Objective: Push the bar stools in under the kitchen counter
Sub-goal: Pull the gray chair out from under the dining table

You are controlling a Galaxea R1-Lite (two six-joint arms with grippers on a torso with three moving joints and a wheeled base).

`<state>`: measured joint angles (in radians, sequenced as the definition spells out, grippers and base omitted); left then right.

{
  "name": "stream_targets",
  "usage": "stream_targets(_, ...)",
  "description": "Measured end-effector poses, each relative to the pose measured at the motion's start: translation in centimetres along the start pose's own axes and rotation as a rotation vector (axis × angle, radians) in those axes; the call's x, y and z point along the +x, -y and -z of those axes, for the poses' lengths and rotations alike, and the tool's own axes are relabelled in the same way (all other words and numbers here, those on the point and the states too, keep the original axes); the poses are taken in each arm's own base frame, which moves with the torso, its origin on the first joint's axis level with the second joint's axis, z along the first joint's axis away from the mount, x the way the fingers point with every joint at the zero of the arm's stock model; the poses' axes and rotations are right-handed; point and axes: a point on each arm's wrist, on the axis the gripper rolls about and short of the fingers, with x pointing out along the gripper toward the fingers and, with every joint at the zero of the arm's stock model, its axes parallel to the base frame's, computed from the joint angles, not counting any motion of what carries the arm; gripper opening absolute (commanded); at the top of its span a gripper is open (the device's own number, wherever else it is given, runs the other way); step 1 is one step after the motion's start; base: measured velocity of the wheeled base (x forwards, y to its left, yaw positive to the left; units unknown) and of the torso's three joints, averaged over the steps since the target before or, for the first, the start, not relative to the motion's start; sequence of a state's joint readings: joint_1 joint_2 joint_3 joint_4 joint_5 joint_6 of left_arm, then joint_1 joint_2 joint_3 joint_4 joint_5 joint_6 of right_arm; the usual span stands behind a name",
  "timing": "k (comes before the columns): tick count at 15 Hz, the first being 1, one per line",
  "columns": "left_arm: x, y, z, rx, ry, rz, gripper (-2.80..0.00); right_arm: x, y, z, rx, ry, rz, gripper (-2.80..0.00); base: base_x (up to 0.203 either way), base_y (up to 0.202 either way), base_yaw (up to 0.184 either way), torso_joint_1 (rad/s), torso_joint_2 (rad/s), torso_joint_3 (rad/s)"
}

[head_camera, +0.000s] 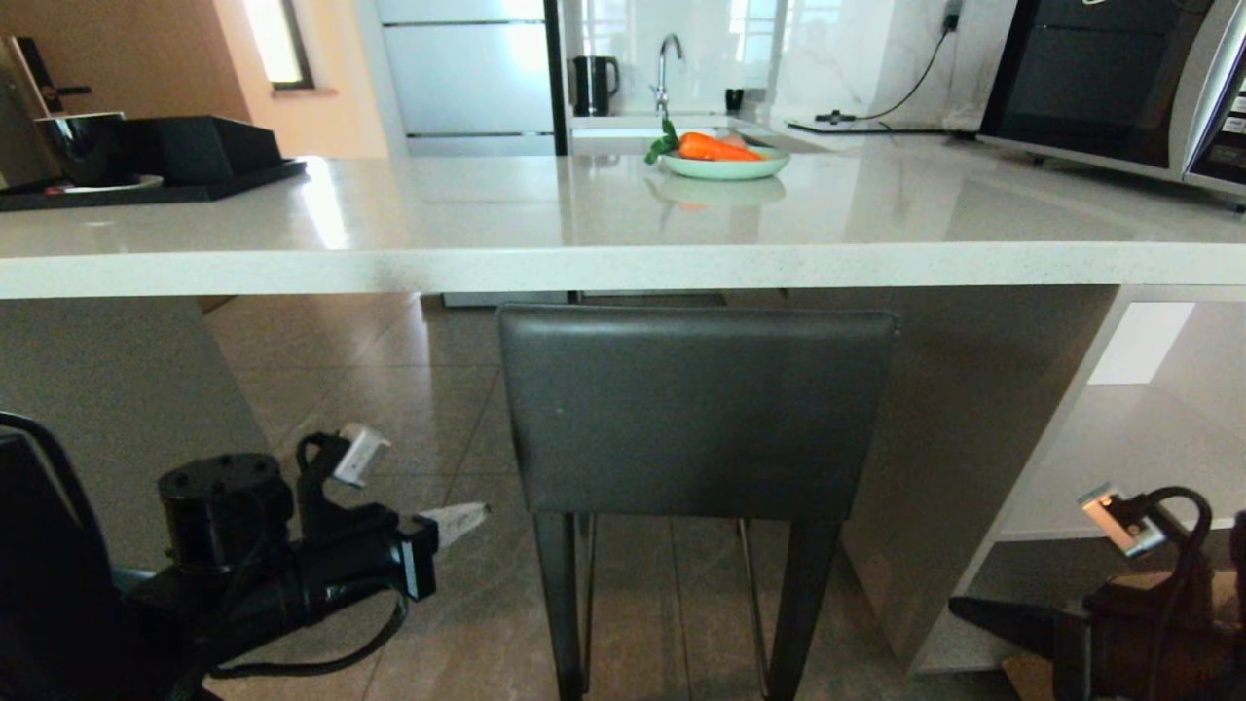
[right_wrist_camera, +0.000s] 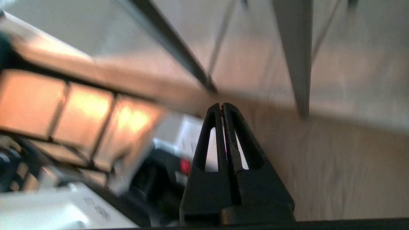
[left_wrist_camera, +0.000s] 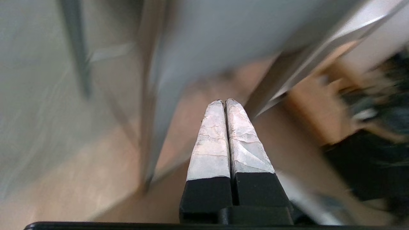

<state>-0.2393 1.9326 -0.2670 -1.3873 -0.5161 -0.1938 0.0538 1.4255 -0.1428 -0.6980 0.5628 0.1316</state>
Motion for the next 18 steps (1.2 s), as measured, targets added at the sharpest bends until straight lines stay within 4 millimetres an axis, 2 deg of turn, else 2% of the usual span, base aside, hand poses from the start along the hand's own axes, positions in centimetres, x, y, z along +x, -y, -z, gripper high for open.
stream_targets(3,2.4,0.0,5.3,-0.016,-0.136,-0.166,-2.80,1.6,-0.5,1.8,-0.015,-0.090,0.103,-2.80,0.000,0.000,0.000,0.000,0.00,0.000)
stream_targets(6,3.7,0.3,8.5,-0.077,-0.221,-0.291,-2.80,3.3,-0.6,2.5,-0.017,-0.093,0.186,-2.80,0.000,0.000,0.000,0.000,0.00,0.000)
stream_targets(9,5.5,-0.5,9.8,-0.070,-0.225,-0.351,-2.80,6.1,-0.3,3.7,0.014,-0.108,0.237,-2.80,0.000,0.000,0.000,0.000,0.00,0.000)
stream_targets(12,7.1,-1.1,10.7,-0.061,-0.220,-0.376,-2.80,10.5,0.5,6.4,0.020,-0.157,0.359,-2.80,0.000,0.000,0.000,0.000,0.00,0.000)
stream_targets(15,7.8,0.0,11.3,-0.115,-0.228,-0.347,-2.80,13.3,0.8,9.3,0.047,-0.192,0.453,-2.80,0.000,0.000,0.000,0.000,0.00,0.000)
stream_targets(16,8.0,0.6,11.2,-0.137,-0.218,-0.330,0.00,13.7,0.5,9.6,0.051,-0.181,0.458,-2.80,0.000,0.000,0.000,0.000,0.00,0.000)
stream_targets(17,8.4,1.2,11.0,-0.139,-0.206,-0.311,0.00,14.0,0.0,9.6,0.045,-0.154,0.450,-2.80,0.000,0.000,0.000,0.000,0.00,0.000)
stream_targets(18,8.7,1.6,10.9,-0.132,-0.193,-0.299,0.00,14.3,-0.8,9.1,0.029,-0.112,0.431,0.00,0.000,0.000,0.000,0.000,0.00,0.000)
